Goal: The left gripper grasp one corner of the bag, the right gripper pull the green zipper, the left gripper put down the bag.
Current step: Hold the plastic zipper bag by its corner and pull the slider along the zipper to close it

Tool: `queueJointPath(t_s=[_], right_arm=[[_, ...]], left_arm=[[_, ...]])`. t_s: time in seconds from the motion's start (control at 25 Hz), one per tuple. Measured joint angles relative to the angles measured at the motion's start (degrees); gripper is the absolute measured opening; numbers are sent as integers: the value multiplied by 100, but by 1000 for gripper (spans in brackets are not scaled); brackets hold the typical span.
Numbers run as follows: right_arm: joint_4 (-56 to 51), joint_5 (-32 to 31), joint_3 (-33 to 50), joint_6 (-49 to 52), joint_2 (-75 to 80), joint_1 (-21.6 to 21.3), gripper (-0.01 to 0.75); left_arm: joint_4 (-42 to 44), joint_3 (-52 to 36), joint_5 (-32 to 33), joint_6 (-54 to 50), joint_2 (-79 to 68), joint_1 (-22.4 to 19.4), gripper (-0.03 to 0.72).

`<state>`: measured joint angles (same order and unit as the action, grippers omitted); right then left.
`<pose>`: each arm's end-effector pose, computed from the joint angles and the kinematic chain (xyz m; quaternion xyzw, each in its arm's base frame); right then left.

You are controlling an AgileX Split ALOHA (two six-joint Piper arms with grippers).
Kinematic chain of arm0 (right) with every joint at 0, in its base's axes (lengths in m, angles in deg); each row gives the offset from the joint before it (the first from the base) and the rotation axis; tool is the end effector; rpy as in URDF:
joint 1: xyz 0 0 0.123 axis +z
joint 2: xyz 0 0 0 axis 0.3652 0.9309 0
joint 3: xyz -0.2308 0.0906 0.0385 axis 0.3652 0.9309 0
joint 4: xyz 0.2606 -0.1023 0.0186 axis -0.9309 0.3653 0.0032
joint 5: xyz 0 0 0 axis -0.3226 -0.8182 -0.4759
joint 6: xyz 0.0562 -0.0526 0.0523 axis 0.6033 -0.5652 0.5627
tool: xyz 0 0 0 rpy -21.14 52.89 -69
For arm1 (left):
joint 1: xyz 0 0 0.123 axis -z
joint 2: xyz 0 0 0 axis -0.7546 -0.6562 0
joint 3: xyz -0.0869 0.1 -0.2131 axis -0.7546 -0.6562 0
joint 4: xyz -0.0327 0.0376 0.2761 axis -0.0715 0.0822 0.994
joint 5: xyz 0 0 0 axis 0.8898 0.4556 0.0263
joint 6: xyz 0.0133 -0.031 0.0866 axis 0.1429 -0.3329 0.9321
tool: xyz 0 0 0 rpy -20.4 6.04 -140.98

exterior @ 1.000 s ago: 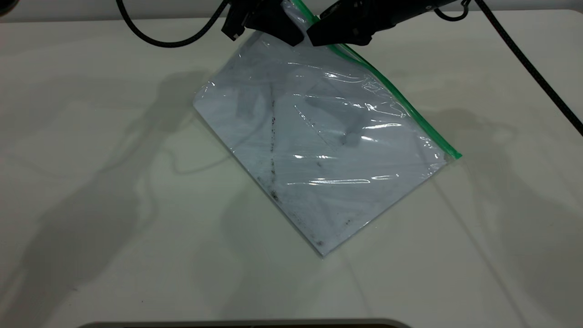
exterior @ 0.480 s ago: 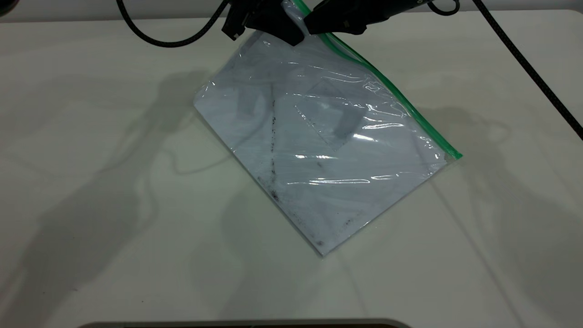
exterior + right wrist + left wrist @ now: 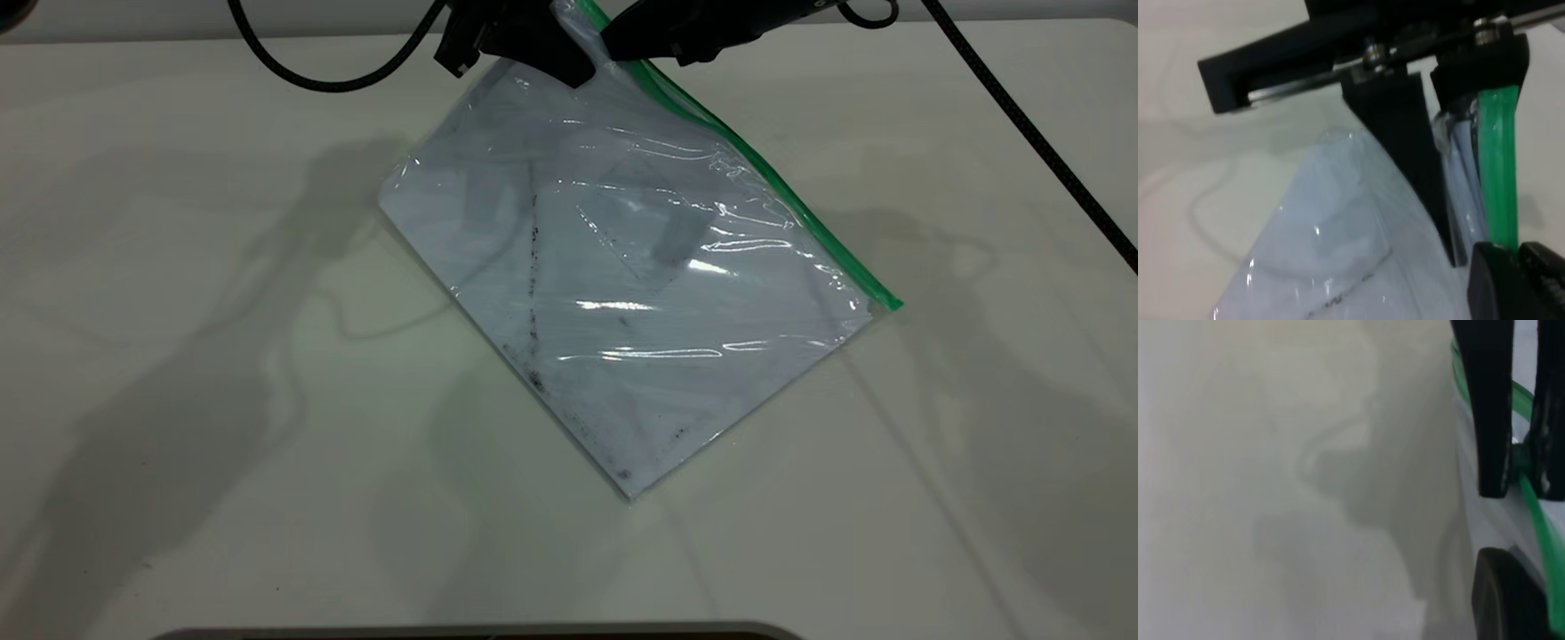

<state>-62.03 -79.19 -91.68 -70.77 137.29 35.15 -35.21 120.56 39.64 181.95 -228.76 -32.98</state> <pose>0.4407 0.1683 0.0245 -0.4467 0.7592 0.2546 0.3990 0.5103 -0.2137 0.0628 0.7244 0.5568 -0.2221 0.3405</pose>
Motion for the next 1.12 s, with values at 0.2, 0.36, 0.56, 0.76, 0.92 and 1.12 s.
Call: queueJointPath(t_s=[0.2, 0.36, 0.56, 0.76, 0.92, 1.12], right_arm=[[409, 243, -25, 297, -34, 17, 37], [451, 320, -57, 444, -33, 5, 36], [511, 399, -57, 544, -28, -105, 36], [731, 532, -51, 663, -22, -265, 36], [984, 560, -45, 889, -17, -426, 36], [1559, 543, -41, 1377, 0, -640, 36]], left_arm=[[-317, -5, 0, -223, -25, -197, 53], [-541, -5, 7, -425, -29, -351, 53], [-924, -5, 6, -512, -29, -590, 53], [-1236, -5, 6, -542, -29, -823, 53], [-1284, -5, 6, -585, -6, -915, 53], [-1310, -5, 6, -671, -1, -995, 53]])
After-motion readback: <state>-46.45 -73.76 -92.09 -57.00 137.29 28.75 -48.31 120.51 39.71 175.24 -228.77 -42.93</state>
